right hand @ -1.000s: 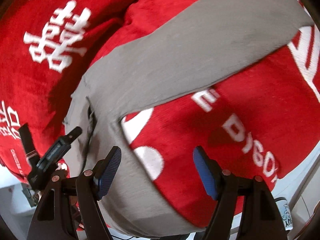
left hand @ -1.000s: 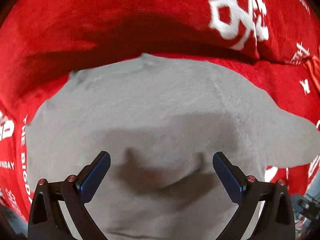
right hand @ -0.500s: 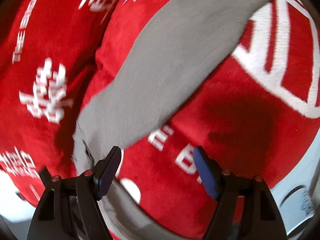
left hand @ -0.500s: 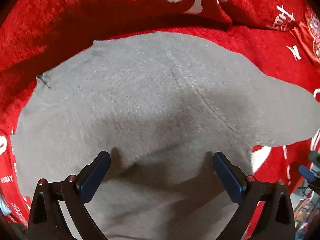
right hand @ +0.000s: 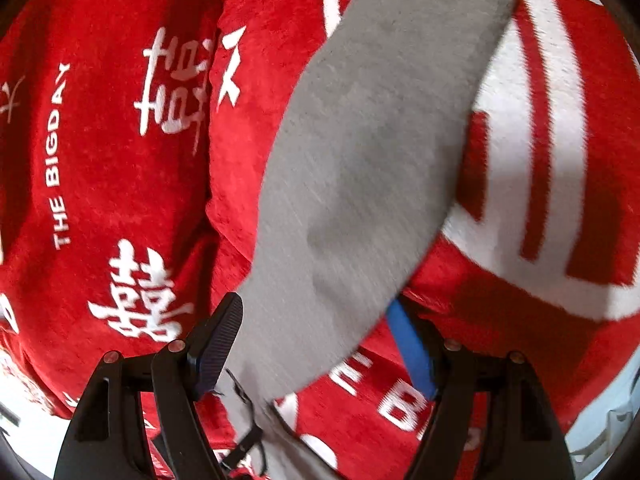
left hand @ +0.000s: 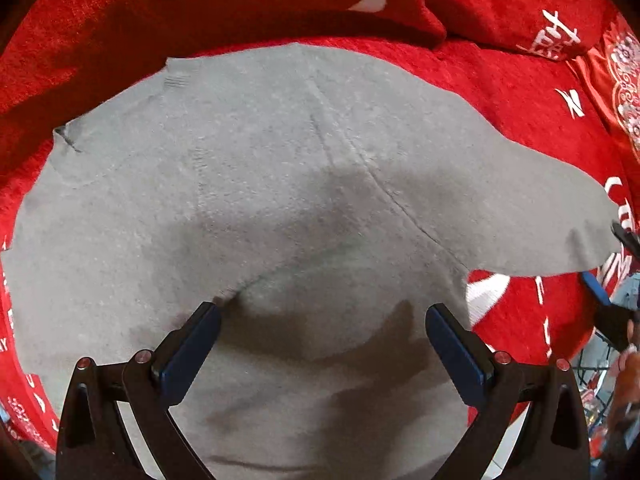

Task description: Fold small clothes

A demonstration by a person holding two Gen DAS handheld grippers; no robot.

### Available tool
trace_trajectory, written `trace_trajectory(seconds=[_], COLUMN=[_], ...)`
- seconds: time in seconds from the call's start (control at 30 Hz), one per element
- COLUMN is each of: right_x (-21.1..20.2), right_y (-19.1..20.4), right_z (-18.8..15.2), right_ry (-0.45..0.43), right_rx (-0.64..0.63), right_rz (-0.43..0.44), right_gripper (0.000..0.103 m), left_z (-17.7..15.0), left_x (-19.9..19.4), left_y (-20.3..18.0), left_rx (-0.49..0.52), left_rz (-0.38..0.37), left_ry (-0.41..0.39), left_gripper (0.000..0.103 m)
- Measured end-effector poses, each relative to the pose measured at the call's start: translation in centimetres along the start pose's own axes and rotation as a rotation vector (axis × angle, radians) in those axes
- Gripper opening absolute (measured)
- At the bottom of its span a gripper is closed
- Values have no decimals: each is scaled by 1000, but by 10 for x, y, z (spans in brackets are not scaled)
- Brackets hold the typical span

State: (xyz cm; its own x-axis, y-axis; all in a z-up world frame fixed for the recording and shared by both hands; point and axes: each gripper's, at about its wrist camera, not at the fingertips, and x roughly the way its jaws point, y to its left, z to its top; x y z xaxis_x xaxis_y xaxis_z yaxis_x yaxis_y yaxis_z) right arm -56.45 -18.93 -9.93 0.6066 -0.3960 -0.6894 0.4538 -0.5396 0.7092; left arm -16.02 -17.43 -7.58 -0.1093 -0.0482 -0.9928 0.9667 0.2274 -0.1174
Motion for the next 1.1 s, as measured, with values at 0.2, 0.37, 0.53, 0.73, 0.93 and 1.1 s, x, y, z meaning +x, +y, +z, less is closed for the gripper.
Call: trace_trajectory(seconds=[0.2, 0.37, 0.53, 0.73, 0.93, 1.1], right_x=[-3, -3, 9, 15, 53, 110], right_y=[-5, -5, -8, 47, 152, 228], right_z=[18, 28, 30, 18, -32, -122], right_ry=[-56, -51, -3, 53, 216, 404], right_rx=[89, 162, 220, 19, -313, -625], right_rz=[125, 183, 185, 274, 323, 299], right_gripper=[78, 72, 7, 7, 7, 7], left_z=[-10, -20, -30, -47, -56, -76], left_x=[-4, -14, -24, -44, -67, -83], left_y=[-1, 7, 22, 58, 105, 169], left_rx=[-26, -49, -72, -120, -184, -291], left_rz=[-2, -6, -14, -18, 29, 79], left_ry=[-20, -29, -42, -78, -157, -184], left_gripper=[103, 103, 103, 103, 103, 103])
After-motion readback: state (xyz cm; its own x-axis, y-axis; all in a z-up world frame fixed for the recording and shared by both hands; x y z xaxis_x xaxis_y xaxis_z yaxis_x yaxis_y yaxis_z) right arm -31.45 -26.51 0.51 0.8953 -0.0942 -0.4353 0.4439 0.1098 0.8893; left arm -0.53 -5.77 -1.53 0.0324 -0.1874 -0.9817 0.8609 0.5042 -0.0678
